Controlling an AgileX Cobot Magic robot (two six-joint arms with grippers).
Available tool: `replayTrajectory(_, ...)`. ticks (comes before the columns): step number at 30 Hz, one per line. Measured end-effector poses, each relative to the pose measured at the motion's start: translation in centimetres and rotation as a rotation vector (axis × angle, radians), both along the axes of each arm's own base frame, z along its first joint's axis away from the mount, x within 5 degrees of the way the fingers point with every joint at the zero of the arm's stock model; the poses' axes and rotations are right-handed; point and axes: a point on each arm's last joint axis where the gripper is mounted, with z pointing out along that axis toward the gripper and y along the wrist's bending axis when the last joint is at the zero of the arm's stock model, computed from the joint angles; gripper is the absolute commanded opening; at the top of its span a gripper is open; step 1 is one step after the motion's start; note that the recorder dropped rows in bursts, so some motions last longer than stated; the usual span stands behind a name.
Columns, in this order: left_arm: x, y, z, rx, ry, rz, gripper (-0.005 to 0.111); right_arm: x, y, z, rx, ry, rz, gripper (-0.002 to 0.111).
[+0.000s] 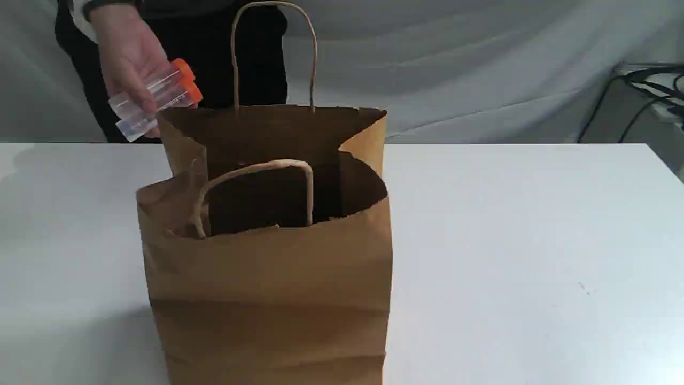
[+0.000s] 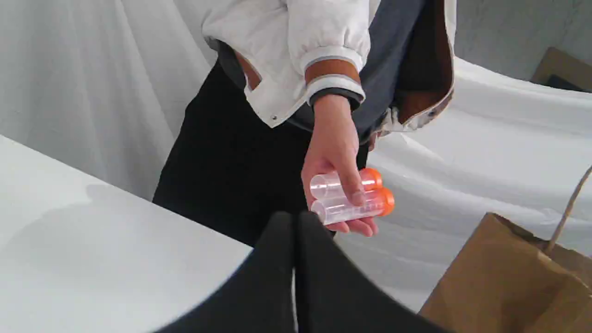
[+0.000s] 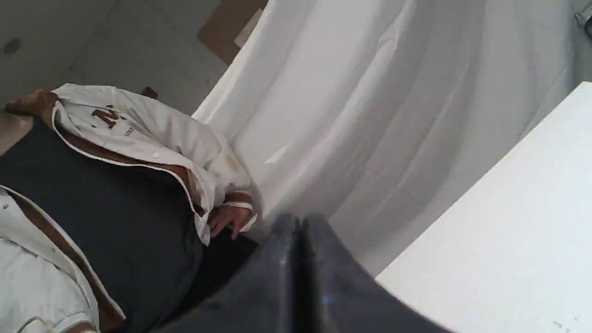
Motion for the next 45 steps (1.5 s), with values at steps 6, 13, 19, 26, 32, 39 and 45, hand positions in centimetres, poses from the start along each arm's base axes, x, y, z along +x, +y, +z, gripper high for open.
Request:
replayTrajectory(6, -0.1, 0.0, 0.9, -0.040, -0.106, -0.006, 0.000, 0.0, -0.1, 0.1, 0.002, -0.008, -0.013, 0.000)
replayTrajectory(13, -0.3, 0.0, 1.7, -0.102, -0.107, -0.016, 0.000, -1.1, -0.1, 4.7, -0.193, -0.160, -0.051, 0.000)
replayTrajectory(19, -1.9, -0.2, 6.8, -0.040, -0.112, -0.008, 0.000, -1.9, 0.6, 11.9, -0.459, -0.238, -0.053, 0.000)
replayTrajectory(26, -3.1, -0.3, 14.7, 0.106, -0.025, 0.013, 0.000, 1.8, 1.9, 18.8, -0.685, -0.033, 0.088, 0.000)
replayTrajectory(32, -0.1, -0.8, 20.8, 0.326, 0.107, -0.065, 0.000, 5.5, 3.1, 23.9, -0.852, 0.077, 0.235, 0.000)
replayTrajectory(39, 6.0, -2.5, 25.3, 0.458, 0.268, -0.357, 0.000, 8.4, 5.7, 25.6, -1.012, 0.151, 0.611, 0.000)
replayTrajectory(45, 13.0, -3.5, 25.0, 0.464, 0.473, -0.639, 0.000, 9.9, 7.4, 24.5, -1.043, 0.152, 0.900, 0.000)
